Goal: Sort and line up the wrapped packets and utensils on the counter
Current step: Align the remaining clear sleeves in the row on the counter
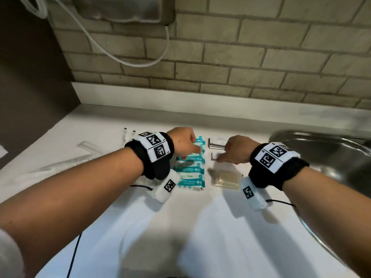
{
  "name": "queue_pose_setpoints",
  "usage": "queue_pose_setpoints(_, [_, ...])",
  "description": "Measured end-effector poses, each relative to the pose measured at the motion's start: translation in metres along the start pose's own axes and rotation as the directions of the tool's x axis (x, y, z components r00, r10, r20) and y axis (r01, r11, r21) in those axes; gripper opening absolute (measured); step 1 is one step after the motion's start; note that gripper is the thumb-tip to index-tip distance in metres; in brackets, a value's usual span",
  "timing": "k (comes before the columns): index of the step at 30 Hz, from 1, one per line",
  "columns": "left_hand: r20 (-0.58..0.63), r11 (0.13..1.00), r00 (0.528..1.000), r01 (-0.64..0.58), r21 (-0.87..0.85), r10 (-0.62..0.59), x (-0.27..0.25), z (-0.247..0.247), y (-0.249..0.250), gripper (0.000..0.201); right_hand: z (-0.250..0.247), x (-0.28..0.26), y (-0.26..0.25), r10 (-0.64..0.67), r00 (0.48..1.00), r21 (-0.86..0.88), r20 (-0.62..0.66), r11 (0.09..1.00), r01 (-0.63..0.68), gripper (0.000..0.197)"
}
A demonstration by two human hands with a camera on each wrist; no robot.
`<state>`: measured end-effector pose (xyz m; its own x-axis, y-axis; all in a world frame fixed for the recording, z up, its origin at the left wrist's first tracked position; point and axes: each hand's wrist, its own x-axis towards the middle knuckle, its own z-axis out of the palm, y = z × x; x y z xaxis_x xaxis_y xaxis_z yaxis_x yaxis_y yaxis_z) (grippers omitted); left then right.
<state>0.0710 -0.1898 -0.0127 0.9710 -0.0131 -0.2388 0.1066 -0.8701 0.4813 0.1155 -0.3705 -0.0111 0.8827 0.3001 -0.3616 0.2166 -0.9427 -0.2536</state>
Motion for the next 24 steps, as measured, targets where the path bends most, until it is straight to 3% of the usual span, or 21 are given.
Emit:
queue_pose_setpoints(5, [-0.114,0.991,0.985,0.132,0.036,-0.127,-0.033,-0.056,-0.104,0.012,0.006,0.001,-0.104,-0.255,0.966,-0.059,0.05,0.964,0.258,0.059])
queue_pose_setpoints(8, [-0.143,0.953,0.953,0.283,0.11,-0.267,-0.058,-0.075,-0.179,0.012,0.027,0.007,-0.167,-0.378,0.917,-0.1,0.129,0.915,0.391,0.059])
queue_pose_setpoints(10, [-0.141,0.913,0.93,0.363,0.185,-0.341,-0.077,-0.08,-0.218,0.023,0.043,0.014,-0.205,-0.411,0.89,-0.164,0.199,0.881,0.444,0.059])
queue_pose_setpoints(13, [-0.037,0.856,0.904,0.417,0.306,-0.427,-0.1,-0.078,-0.254,0.044,0.066,0.028,-0.255,-0.424,0.868,-0.215,0.257,0.851,0.48,0.058])
queue_pose_setpoints(16, [0.012,0.841,0.904,0.391,0.373,-0.426,-0.109,-0.074,-0.284,0.039,0.093,0.058,-0.298,-0.418,0.872,-0.267,0.254,0.836,0.479,0.052])
queue_pose_setpoints(18, [0.001,0.85,0.912,0.383,0.361,-0.411,-0.11,-0.075,-0.301,0.036,0.12,0.114,-0.32,-0.4,0.891,-0.389,0.216,0.802,0.454,0.039])
queue_pose_setpoints(21, [-0.007,0.883,0.942,0.316,0.347,-0.335,-0.106,-0.072,-0.311,0.05,0.165,0.208,-0.327,-0.287,0.923,-0.437,0.254,0.818,0.375,0.047])
queue_pose_setpoints(24, [0.01,0.914,0.952,0.29,0.285,-0.306,-0.101,-0.077,-0.326,0.049,0.16,0.187,-0.35,-0.249,0.935,-0.477,0.253,0.809,0.344,0.037])
